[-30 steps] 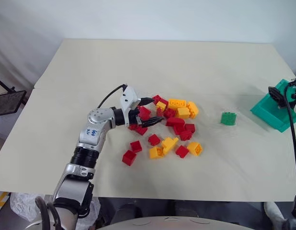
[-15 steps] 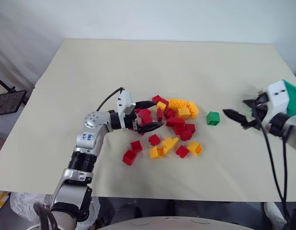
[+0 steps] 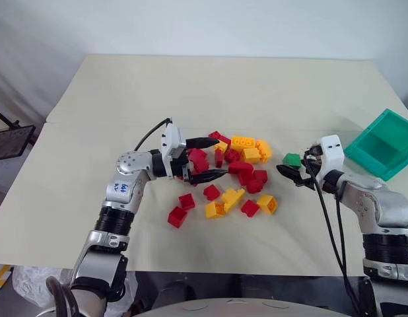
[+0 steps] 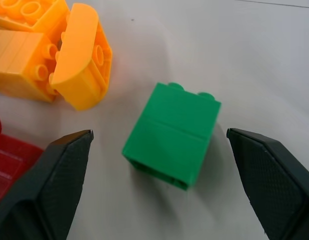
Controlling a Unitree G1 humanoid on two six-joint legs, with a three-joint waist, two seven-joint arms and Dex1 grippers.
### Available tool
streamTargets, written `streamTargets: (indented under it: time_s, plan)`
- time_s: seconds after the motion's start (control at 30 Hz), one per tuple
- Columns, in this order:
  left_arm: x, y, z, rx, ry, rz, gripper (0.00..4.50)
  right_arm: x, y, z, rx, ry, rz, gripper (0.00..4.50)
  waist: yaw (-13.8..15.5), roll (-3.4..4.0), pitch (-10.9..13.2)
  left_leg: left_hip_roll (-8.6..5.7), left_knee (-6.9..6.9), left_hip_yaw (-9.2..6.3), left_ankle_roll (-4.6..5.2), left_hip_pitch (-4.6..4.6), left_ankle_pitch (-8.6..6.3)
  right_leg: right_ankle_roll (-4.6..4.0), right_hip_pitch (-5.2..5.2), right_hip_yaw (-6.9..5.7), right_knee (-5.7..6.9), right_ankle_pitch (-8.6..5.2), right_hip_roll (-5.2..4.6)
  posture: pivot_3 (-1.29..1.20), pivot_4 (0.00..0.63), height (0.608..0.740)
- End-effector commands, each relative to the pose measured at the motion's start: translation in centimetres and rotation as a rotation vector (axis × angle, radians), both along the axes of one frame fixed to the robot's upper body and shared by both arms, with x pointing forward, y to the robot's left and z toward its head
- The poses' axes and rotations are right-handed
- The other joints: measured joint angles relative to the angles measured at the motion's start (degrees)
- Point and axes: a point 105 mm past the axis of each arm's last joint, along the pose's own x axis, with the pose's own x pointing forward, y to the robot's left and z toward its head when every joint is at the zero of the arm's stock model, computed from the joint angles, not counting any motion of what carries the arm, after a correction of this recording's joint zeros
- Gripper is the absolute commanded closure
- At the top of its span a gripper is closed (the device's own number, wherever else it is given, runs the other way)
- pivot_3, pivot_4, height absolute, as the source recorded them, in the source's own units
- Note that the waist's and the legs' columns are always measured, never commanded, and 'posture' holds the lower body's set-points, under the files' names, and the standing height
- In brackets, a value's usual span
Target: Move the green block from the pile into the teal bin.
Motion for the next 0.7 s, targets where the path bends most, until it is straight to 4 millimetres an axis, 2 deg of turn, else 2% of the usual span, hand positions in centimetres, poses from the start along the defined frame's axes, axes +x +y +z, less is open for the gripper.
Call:
streamTargets:
  time_s: [0.03, 0.17, 0.23, 0.37, 0.5, 0.63, 0.7]
  plan:
    - [-0.3, 0.0, 0.9, -0.014, -0.046, -0.003, 0.0, 0.4, 0.3, 1.7, -0.008, -0.097, -0.01, 1.0, 0.0, 0.0, 0.0, 0.0, 0.0, -0.01, 0.0, 0.0, 0.0, 0.0, 0.0, 0.01, 0.0, 0.0, 0.0, 0.0, 0.15, 0.74]
    - [-0.2, -0.1, 0.9, -0.011, -0.045, 0.0, 0.0, 0.4, -0.2, 2.7, -0.027, -0.153, -0.043, 2.41, 0.0, 0.0, 0.0, 0.0, 0.0, -0.01, 0.0, 0.0, 0.0, 0.0, 0.0, 0.0, 0.0, 0.0, 0.0, 0.0, 0.15, 0.74]
    - [-0.3, -0.3, 0.9, -0.01, -0.046, -0.003, 0.0, 0.0, -0.6, 4.2, -0.028, -0.21, -0.067, 3.03, 0.0, 0.0, 0.0, 0.0, 0.0, -0.02, 0.0, 0.0, 0.0, 0.0, -0.01, 0.01, 0.0, 0.0, 0.0, 0.0, 0.15, 0.74]
    - [-0.2, -1.1, 1.1, -0.015, -0.041, -0.011, 0.0, -1.0, -2.2, 7.0, -0.01, -0.308, -0.141, 3.0, 0.1, 0.0, 0.0, 0.0, 0.0, -0.05, 0.0, -0.01, 0.0, 0.0, -0.01, 0.01, 0.0, 0.0, 0.0, 0.0, 0.15, 0.74]
    - [-0.2, -2.5, 1.1, -0.006, -0.032, -0.036, 0.0, -2.4, -6.1, 9.2, -0.079, -0.372, -0.261, 3.0, 0.4, 0.0, 0.0, -0.04, 0.03, 0.0, 0.0, -0.1, 0.0, 0.0, 0.0, -0.05, -0.02, 0.0, -0.03, 0.0, 0.15, 0.74]
    - [0.0, -4.0, 1.4, -0.007, -0.037, -0.059, 0.0, -3.2, -10.9, 11.4, -0.118, -0.428, -0.462, 3.0, 0.1, 0.0, 0.0, -0.03, 0.04, 0.11, 0.01, -0.11, -0.01, 0.01, -0.01, -0.05, -0.02, 0.01, -0.02, 0.0, 0.15, 0.74]
    - [0.1, -5.4, 2.0, -0.013, -0.045, -0.089, 0.0, -3.4, -14.1, 12.5, -0.172, -0.462, -0.587, 3.0, 0.1, 0.0, 0.0, -0.03, 0.04, 0.14, 0.01, -0.09, -0.01, 0.01, -0.01, -0.03, -0.01, 0.0, -0.01, 0.0, 0.15, 0.74]
